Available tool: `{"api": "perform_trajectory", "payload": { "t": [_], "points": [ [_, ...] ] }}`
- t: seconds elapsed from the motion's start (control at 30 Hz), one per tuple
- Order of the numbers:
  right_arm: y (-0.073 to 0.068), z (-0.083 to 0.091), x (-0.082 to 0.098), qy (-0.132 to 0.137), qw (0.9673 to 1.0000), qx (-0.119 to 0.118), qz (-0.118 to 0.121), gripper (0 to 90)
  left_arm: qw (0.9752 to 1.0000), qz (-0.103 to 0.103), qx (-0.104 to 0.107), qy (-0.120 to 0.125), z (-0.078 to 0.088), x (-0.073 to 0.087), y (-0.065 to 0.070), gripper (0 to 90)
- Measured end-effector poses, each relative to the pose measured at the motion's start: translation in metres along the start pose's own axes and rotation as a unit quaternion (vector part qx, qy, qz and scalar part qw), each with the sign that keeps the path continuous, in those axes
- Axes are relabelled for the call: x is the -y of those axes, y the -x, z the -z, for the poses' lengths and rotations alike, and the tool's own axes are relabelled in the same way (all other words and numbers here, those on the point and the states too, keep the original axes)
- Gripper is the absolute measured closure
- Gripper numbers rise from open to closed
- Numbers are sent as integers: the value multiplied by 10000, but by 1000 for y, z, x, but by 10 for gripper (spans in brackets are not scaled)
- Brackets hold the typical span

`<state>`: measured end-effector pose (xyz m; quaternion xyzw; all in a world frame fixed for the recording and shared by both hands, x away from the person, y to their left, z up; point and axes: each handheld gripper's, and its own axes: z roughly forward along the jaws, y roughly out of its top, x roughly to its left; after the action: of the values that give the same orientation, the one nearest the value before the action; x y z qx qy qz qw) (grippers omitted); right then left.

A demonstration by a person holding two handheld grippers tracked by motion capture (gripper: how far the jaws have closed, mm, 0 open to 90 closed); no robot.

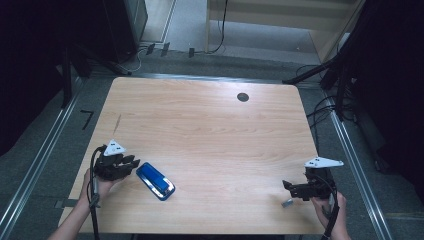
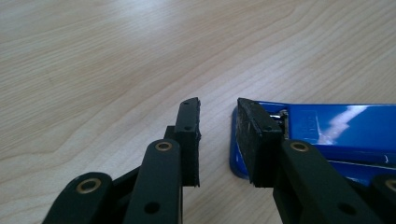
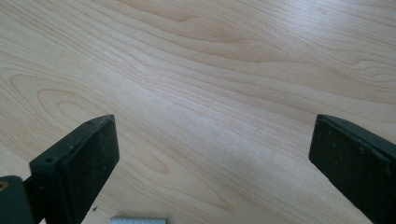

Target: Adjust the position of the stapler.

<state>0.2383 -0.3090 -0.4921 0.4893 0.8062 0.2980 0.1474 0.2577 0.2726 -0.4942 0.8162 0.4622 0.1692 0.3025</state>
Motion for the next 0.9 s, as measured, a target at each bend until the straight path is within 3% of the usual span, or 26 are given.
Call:
{"api": "perform_trajectory", "payload": {
  "t": [0.4, 0.67, 0.9],
  "points": [
    [1, -1, 0, -23, 10000, -9, 6, 37, 9995, -82, 290, -94, -1, 0, 8, 772],
    [0, -2, 0, -52, 10000, -34, 31, 37, 9990, -86, 390, -192, 1, 1, 10, 857],
    [-3, -4, -2, -78, 9999, -39, 71, 38, 9988, -68, 438, -204, 2, 1, 12, 880]
  ]
}}
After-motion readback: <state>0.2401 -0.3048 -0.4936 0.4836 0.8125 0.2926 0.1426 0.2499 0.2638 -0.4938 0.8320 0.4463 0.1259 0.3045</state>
